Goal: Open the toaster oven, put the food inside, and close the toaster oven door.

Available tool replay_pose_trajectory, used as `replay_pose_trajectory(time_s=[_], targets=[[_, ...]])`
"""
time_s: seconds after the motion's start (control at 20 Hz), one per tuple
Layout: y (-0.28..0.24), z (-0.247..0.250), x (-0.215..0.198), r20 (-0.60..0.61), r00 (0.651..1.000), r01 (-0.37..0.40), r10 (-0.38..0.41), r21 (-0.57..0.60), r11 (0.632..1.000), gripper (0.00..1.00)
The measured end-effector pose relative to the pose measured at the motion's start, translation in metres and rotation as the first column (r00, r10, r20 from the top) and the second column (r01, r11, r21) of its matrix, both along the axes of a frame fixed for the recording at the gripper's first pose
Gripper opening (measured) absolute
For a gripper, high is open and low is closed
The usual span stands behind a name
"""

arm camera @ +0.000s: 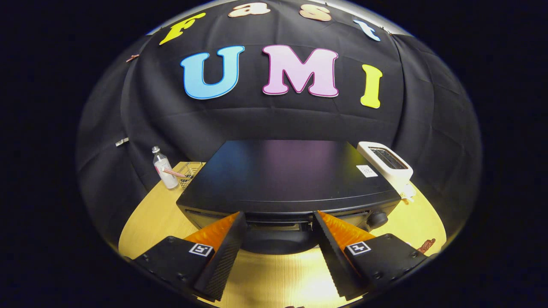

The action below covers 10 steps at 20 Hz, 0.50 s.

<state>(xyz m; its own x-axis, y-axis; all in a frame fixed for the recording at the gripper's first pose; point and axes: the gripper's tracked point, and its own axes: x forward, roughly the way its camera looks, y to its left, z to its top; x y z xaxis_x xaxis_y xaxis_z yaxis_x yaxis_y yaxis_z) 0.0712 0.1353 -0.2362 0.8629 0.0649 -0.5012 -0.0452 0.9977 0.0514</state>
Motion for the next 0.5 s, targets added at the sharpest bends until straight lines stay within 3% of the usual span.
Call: replay_pose_trajectory(time_s=[0.5], targets=[[-0.001, -0.018, -0.065, -0.060, 0.998, -0.017, 0.018, 0.022, 1.000, 0.96]])
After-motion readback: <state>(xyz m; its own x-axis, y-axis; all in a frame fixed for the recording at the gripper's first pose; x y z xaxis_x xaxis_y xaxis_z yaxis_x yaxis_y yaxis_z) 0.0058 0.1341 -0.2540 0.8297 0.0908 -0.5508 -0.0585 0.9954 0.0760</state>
